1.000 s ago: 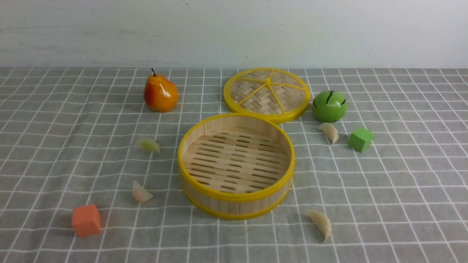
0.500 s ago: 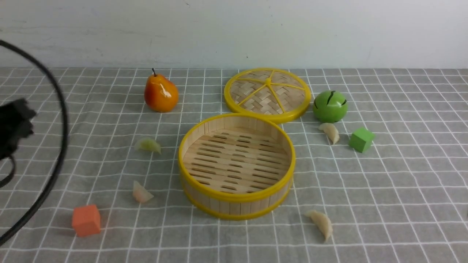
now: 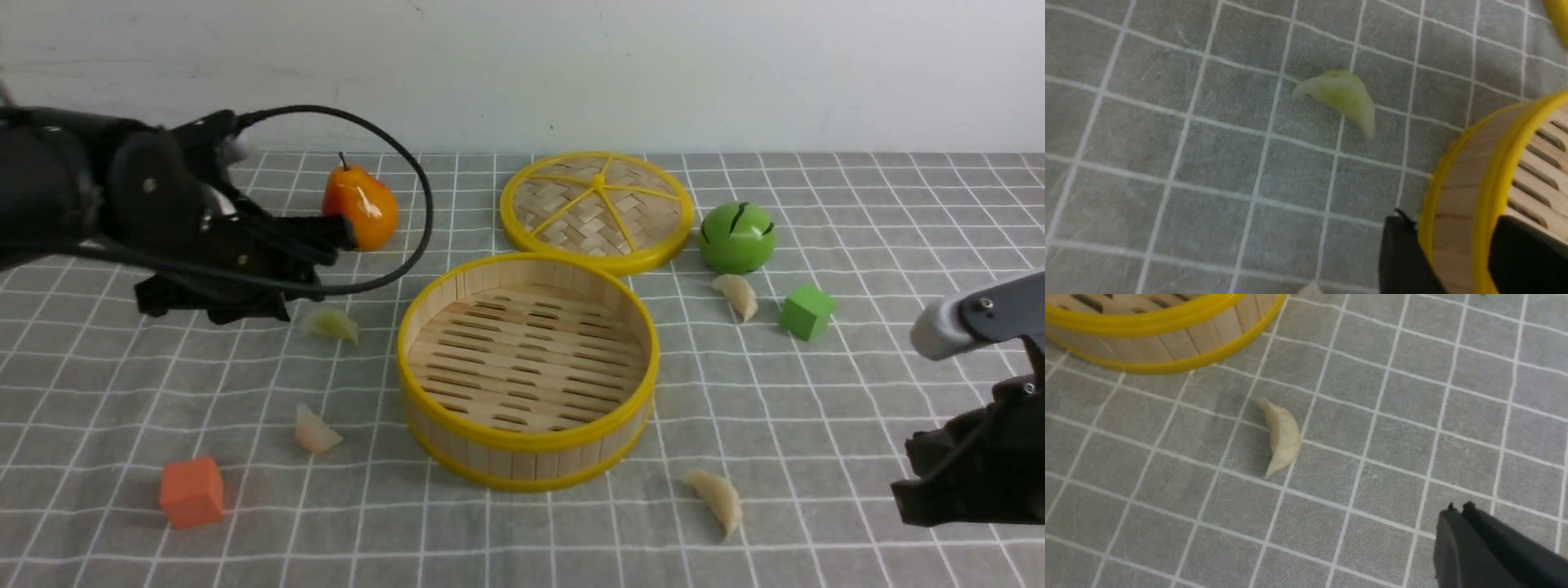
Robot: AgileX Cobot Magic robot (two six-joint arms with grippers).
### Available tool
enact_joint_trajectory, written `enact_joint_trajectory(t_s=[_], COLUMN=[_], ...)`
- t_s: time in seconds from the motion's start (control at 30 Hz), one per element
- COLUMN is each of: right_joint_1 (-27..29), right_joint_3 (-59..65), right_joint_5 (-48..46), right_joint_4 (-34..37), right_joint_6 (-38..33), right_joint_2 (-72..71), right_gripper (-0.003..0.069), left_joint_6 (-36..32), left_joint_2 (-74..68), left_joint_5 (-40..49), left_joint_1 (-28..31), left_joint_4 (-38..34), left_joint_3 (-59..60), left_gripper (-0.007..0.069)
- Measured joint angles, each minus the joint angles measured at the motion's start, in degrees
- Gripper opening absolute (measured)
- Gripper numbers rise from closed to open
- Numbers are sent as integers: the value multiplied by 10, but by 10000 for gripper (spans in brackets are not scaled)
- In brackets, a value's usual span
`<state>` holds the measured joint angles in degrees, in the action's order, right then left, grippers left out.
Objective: Put the dumplings into the steamer on the table with the grey tablecloth.
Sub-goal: 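Reach for and grasp a dumpling on the table with the left gripper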
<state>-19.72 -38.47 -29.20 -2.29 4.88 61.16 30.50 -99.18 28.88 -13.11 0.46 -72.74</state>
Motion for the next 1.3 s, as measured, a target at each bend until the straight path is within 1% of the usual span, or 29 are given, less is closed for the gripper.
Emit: enact_joint_trajectory(t_s=[0.03,0.07,0.1,0.17,0.27,0.37,0.47,0.5,0.53,0.63,0.67,0.7,0.73,0.77,0.8,0.87,1.1,1.13,1.2,1.23,1.3], right_joint_1=[-2,-4,-4,-4,-4,-4,-4,-4,-4,-4,-4,-4,-4,-4,-4,-4,-4,-4,-4,-4,-4], right_joint_3=[0,0,0,0,0,0,0,0,0,0,0,0,0,0,0,0,0,0,0,0,0], right_joint_5=[-1,-1,0,2,6,7,7,7,7,10,11,13,13,15,15,16,19,19,19,19,19], right_joint_4=[0,0,0,-4,-11,-12,-11,-11,-11,-11,-11,-11,-11,-9,-8,-2,1,1,1,1,1], right_joint_6=[-2,-3,-3,-3,-4,-5,-5,-5,-5,-5,-5,-5,-5,-5,-5,-5,-5,-5,-5,-5,-5], right_joint_2=[1,1,1,1,1,1,1,1,1,1,1,1,1,1,1,1,1,1,1,1,1], right_gripper=[-1,0,1,2,4,7,10,11,13,15,15,18,19,20,20,23,31,32,34,34,37], left_joint_6=[0,0,0,0,11,47,79,87,92,99,99,104,105,109,110,110,82,76,60,55,33], left_joint_2=[-27,-48,-78,-116,-169,-216,-232,-236,-239,-245,-246,-248,-248,-250,-250,-250,-247,-243,-229,-222,-204], left_joint_5=[1,2,7,19,39,62,66,67,68,63,62,54,54,50,48,49,58,61,70,72,73], left_joint_1=[0,0,0,0,0,0,0,0,0,0,0,0,0,1,1,1,1,1,1,1,1], left_joint_4=[1,1,2,8,25,64,92,97,101,102,102,104,104,104,104,108,113,113,109,106,91], left_joint_3=[-22,-40,-67,-102,-151,-196,-208,-209,-210,-210,-210,-210,-210,-212,-212,-212,-214,-214,-214,-214,-214], left_gripper=[407,430,472,496,493,449,391,370,330,244,239,192,188,157,153,109,88,74,4,-14,-14])
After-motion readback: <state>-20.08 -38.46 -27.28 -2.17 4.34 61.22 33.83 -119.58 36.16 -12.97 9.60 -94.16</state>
